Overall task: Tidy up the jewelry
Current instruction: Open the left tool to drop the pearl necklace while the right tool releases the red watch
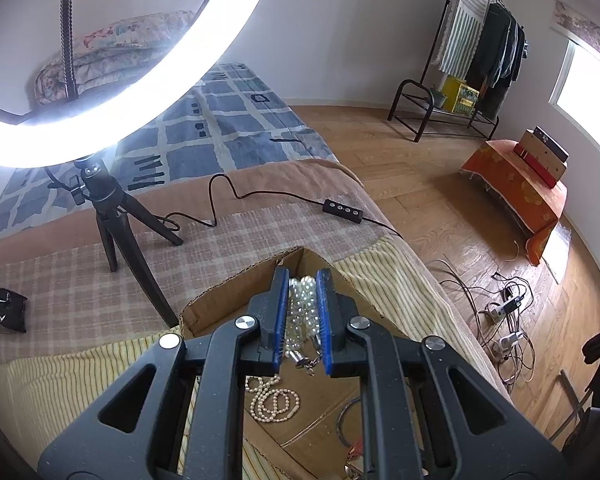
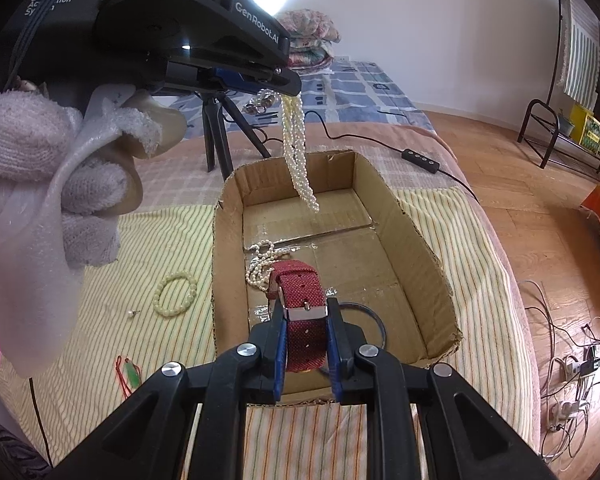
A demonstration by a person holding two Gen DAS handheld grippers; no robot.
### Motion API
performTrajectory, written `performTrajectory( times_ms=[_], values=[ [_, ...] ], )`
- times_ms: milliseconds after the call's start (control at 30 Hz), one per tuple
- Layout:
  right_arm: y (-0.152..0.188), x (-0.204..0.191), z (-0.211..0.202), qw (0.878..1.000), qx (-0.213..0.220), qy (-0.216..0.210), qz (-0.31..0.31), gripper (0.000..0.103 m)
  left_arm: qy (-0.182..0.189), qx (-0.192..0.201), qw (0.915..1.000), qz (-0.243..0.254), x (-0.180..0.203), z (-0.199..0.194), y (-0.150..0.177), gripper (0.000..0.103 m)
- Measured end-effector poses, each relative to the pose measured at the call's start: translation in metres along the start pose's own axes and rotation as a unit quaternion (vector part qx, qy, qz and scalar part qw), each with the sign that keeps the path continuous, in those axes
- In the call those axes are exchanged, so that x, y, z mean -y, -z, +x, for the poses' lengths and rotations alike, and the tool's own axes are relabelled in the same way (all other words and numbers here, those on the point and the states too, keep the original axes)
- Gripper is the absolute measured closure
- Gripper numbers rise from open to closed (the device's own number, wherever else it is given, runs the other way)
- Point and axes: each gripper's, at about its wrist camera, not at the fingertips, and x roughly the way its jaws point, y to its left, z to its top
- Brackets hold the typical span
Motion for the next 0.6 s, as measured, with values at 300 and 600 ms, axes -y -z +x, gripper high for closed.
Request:
performTrajectory(
  times_ms=[300,600],
  values=[
    [0.0,-0.011,-0.01,0.999,0.034,0.013,-0.018,0.017,-0.011,0.024,0.9996,0.01,0.002,-0.008,-0.002,0.048],
    [0.001,-0.014,-0.011,0.999,0.033,0.032,-0.025,0.008,-0.011,0.019,0.9997,0.009,0.005,-0.015,-0.001,0.043]
  ],
)
